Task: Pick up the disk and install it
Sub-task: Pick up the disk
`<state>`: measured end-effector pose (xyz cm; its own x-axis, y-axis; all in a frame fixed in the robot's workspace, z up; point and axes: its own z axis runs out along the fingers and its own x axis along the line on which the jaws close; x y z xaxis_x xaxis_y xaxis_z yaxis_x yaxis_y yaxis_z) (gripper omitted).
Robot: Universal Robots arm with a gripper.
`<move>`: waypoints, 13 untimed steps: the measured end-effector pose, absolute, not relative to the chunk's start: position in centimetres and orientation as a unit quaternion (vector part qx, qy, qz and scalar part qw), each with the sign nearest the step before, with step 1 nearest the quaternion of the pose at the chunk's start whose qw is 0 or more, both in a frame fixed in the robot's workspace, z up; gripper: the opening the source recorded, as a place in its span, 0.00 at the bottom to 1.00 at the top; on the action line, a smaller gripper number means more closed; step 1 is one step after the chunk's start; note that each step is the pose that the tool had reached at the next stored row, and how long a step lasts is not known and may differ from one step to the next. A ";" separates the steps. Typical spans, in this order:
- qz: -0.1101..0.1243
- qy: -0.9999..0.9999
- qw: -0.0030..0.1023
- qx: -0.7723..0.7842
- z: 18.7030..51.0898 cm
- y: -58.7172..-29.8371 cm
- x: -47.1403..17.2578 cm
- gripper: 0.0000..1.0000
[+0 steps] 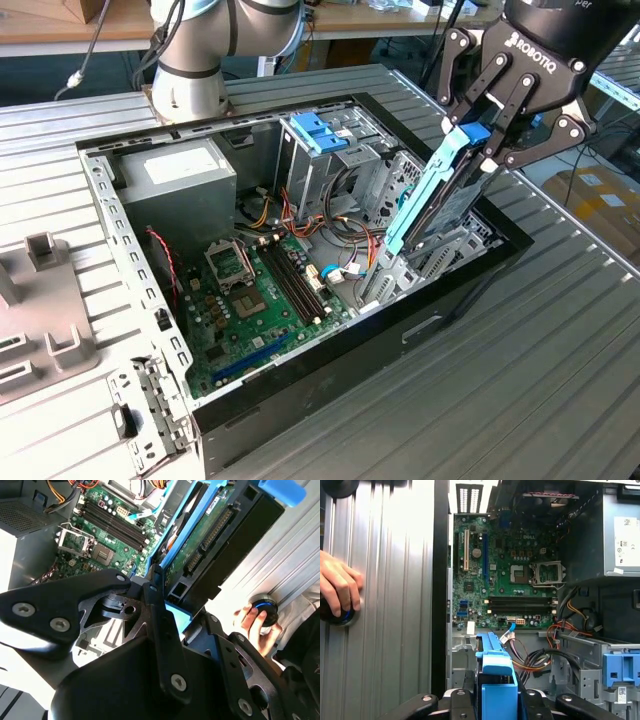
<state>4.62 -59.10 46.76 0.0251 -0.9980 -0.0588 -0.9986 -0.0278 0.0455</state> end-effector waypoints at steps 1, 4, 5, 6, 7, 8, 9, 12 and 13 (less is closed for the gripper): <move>0.037 0.697 0.004 -0.716 46.7 -59.1 4.6 0.37; 0.037 0.697 0.004 -0.716 46.7 -59.1 4.7 0.37; 0.037 0.697 0.004 -0.716 46.6 -59.1 4.8 0.37; 0.037 0.697 0.004 -0.716 46.6 -59.1 4.8 0.37; 0.037 0.697 0.004 -0.716 46.6 -59.1 4.9 0.37; 0.037 0.697 0.004 -0.716 46.5 -59.1 4.9 0.37; 0.037 0.697 0.004 -0.716 46.5 -59.1 5.0 0.37; 0.037 0.697 0.004 -0.716 46.4 -59.1 5.4 0.37; 0.037 0.697 0.004 -0.716 46.4 -59.0 5.6 0.37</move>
<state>5.55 -59.02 46.38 0.0251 -0.9980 -0.0580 -0.9986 -0.0278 0.0455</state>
